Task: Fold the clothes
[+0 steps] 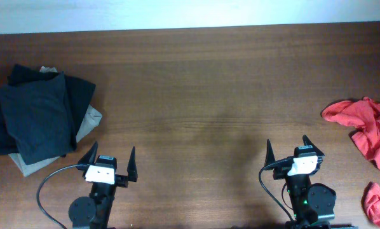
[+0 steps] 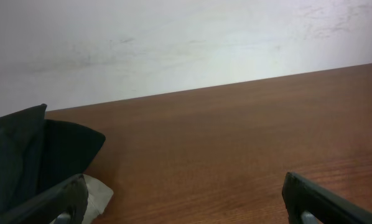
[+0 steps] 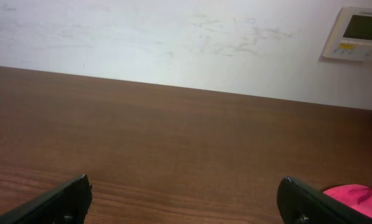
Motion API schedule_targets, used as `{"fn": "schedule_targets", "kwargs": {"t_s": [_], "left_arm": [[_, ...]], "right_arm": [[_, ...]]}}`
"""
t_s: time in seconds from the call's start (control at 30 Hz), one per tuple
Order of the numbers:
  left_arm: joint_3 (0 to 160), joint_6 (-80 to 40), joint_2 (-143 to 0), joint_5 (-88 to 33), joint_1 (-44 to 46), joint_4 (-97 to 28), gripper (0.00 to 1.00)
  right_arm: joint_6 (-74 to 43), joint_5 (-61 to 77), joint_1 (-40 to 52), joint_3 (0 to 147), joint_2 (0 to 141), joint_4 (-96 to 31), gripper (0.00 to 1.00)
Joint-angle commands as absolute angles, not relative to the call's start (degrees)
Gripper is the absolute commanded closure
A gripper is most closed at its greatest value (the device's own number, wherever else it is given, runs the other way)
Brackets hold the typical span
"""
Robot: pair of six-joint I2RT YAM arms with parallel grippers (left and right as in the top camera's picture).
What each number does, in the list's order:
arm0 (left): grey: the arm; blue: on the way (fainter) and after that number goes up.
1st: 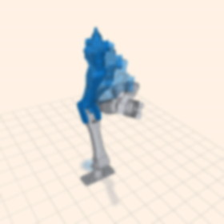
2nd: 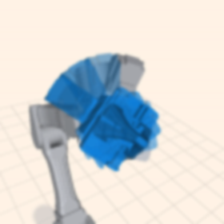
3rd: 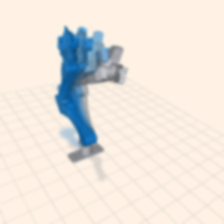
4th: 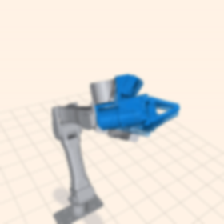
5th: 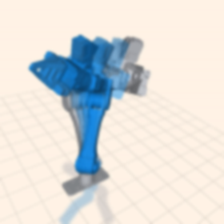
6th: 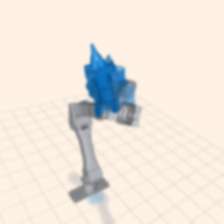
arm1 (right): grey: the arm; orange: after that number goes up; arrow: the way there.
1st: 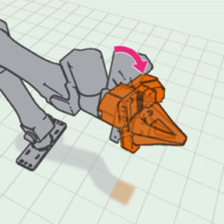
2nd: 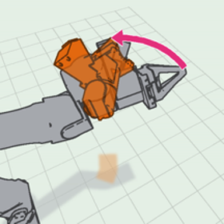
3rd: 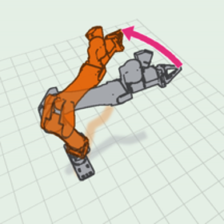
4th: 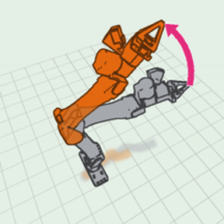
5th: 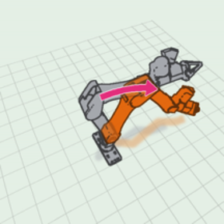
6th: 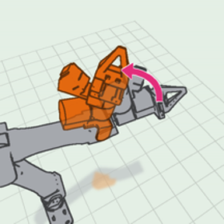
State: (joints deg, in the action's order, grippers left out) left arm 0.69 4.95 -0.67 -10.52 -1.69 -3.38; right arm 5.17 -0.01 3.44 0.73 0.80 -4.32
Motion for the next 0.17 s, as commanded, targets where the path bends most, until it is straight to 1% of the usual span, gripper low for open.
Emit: {"fn": "schedule_targets", "kwargs": {"t_s": [0.0,0.13], "left_arm": [[0.5,5.9,-0.3,-11.6,-2.0,-3.6,0.01],[0.6,5.9,-0.3,-11.6,-2.0,-3.6,0.01]], "right_arm": [[5.6,-0.5,3.7,0.3,0.4,-4.5,0.01],[5.6,-0.5,3.7,0.3,0.4,-4.5,0.01]]}}
